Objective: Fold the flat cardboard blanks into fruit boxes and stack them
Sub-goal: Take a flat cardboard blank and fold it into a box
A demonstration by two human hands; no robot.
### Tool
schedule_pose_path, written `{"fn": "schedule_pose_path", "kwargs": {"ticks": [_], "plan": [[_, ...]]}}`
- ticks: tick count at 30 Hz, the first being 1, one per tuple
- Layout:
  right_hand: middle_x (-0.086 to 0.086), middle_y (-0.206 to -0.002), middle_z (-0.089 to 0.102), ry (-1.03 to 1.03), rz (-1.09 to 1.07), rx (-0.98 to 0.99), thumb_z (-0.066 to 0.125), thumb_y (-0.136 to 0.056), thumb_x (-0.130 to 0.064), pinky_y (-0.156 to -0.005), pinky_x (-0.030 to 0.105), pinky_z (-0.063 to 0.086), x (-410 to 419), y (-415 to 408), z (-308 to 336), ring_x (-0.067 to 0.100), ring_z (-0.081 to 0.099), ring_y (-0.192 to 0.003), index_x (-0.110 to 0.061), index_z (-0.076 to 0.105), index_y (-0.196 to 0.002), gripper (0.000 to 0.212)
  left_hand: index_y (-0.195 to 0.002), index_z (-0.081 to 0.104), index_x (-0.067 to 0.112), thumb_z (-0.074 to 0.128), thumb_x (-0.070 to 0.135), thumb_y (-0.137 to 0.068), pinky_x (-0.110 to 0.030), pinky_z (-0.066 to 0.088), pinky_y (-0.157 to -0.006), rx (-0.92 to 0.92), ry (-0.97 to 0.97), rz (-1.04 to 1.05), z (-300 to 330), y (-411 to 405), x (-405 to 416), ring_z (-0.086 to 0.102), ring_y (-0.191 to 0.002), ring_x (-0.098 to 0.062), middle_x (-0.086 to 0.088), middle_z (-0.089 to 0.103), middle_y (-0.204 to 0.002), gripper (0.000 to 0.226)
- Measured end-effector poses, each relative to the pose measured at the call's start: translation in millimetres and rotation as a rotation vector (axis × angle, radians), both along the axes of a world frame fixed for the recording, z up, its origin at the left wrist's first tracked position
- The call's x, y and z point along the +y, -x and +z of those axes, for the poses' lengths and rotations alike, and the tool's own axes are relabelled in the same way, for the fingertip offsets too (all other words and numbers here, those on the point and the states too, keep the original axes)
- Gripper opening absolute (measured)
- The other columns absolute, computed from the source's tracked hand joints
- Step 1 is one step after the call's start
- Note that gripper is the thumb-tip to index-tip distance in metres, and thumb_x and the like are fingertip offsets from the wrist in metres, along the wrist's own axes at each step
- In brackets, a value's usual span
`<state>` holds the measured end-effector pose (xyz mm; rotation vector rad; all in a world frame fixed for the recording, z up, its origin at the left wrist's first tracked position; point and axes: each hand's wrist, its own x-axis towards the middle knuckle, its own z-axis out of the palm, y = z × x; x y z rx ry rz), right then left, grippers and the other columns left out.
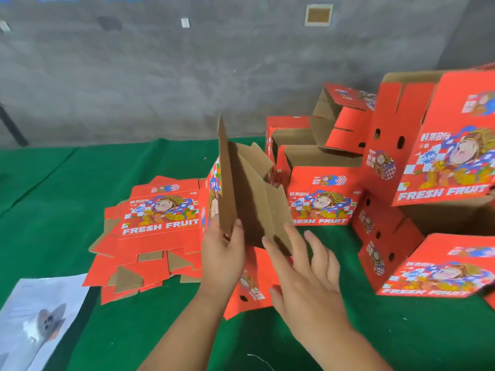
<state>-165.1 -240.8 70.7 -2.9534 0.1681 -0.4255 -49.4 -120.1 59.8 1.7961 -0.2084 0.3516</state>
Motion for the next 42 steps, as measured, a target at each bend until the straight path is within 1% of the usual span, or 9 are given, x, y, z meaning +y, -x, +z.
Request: {"fn": "schedule_pose_path", "kwargs": {"ticks": [3,7,10,16,20,24,31,35,42], "plan": [[0.012,-0.165,0.033,0.087,-0.117,-0.13,0.094,-0.058,-0.026,-0.114,0.063,0.025,-5.0,-7.0,9.4,0.05,0.037,-0.143,-0.032,0.061,-0.142,0.09,-0.128,0.058,0.027,0.055,-0.001,-0.097,-0.019,0.049,-0.094,-0.029,0.266,-0.077,17.6,20.8,-19.1,0.067,-0.109,-0.008,0.011,0.072,-0.114,0.042],[0.016,-0.169,0.02,0.071,-0.163,-0.27,0.085,-0.066,-0.011,-0.117,0.061,0.015,-20.8,-23.0,9.4,0.053,0.016,-0.151,-0.034,0.067,-0.126,0.067,-0.12,0.049,0.032,0.056,-0.003,-0.085,-0.028,0.057,-0.068,0.331,0.765,-0.131,26.3,46.6,-50.2,0.064,-0.071,-0.02,-0.004,0.071,-0.085,0.05],[0.013,-0.169,0.018,-0.013,-0.177,-0.366,0.083,-0.066,-0.007,-0.114,0.055,0.018,-39.9,-26.5,-3.9,0.049,0.018,-0.149,-0.032,0.061,-0.106,0.052,-0.143,0.042,0.032,0.051,-0.006,-0.087,-0.036,0.059,-0.074,0.587,0.896,-0.215,25.2,64.6,-67.8,0.059,-0.065,-0.019,-0.005,0.056,-0.066,0.068],[0.027,-0.153,0.027,-0.284,-0.155,-0.46,0.077,-0.074,0.007,-0.106,0.05,0.04,-71.4,-22.8,-38.6,0.038,0.031,-0.134,-0.013,0.064,-0.094,0.031,-0.127,0.058,0.03,0.059,-0.003,-0.083,-0.045,0.054,-0.093,0.634,0.666,-0.428,18.5,93.1,-71.0,0.059,-0.08,-0.024,-0.01,0.057,-0.084,0.055],[0.029,-0.153,0.026,-0.328,-0.143,-0.548,0.044,-0.089,-0.011,-0.122,0.031,0.026,-95.9,-22.6,-38.7,0.019,0.026,-0.15,-0.014,0.056,-0.118,0.032,-0.151,0.014,0.058,0.082,0.034,-0.073,-0.035,0.047,-0.112,0.568,0.41,-0.593,19.0,63.3,-35.2,0.06,-0.115,-0.004,0.013,0.05,-0.125,0.106],[0.021,-0.156,0.017,-0.353,-0.136,-0.646,0.038,-0.086,-0.011,-0.121,0.017,0.019,-128.9,-14.9,-36.8,0.009,0.011,-0.152,-0.015,0.054,-0.107,0.027,-0.158,0.017,0.05,0.072,0.053,-0.069,-0.041,0.027,-0.124,0.459,0.115,-0.172,9.4,1.0,4.7,0.032,-0.144,-0.008,0.006,0.028,-0.151,0.105],[0.036,-0.136,0.038,-0.452,-0.238,-0.64,0.035,-0.087,-0.014,-0.105,0.007,0.026,-159.7,-11.2,-37.2,0.027,0.043,-0.123,-0.003,0.056,-0.099,0.026,-0.121,0.063,0.029,0.07,0.037,-0.083,-0.025,0.05,-0.092,0.269,0.278,-0.455,-15.8,-31.8,-1.5,0.066,-0.105,-0.007,0.007,0.073,-0.112,0.039],[0.028,-0.136,0.044,-0.45,-0.172,-0.626,0.034,-0.078,0.006,-0.108,0.008,0.027,-187.3,-17.8,-32.8,0.026,0.045,-0.126,-0.004,0.058,-0.097,0.033,-0.107,0.074,0.031,0.071,0.045,-0.082,-0.024,0.049,-0.086,0.364,0.268,-0.518,-26.3,-25.8,-3.4,0.067,-0.097,-0.008,0.007,0.074,-0.102,0.029],[0.0,-0.15,0.053,-0.696,-0.128,-0.322,0.043,-0.08,0.014,-0.112,0.046,0.044,-236.2,-40.0,-44.6,0.019,0.057,-0.131,-0.026,0.075,-0.113,0.061,-0.124,0.069,0.049,0.067,0.071,-0.083,-0.008,0.031,-0.109,0.426,-0.332,-0.783,-1.7,-26.5,-14.2,0.032,-0.143,0.013,0.035,0.05,-0.145,0.047]]}}
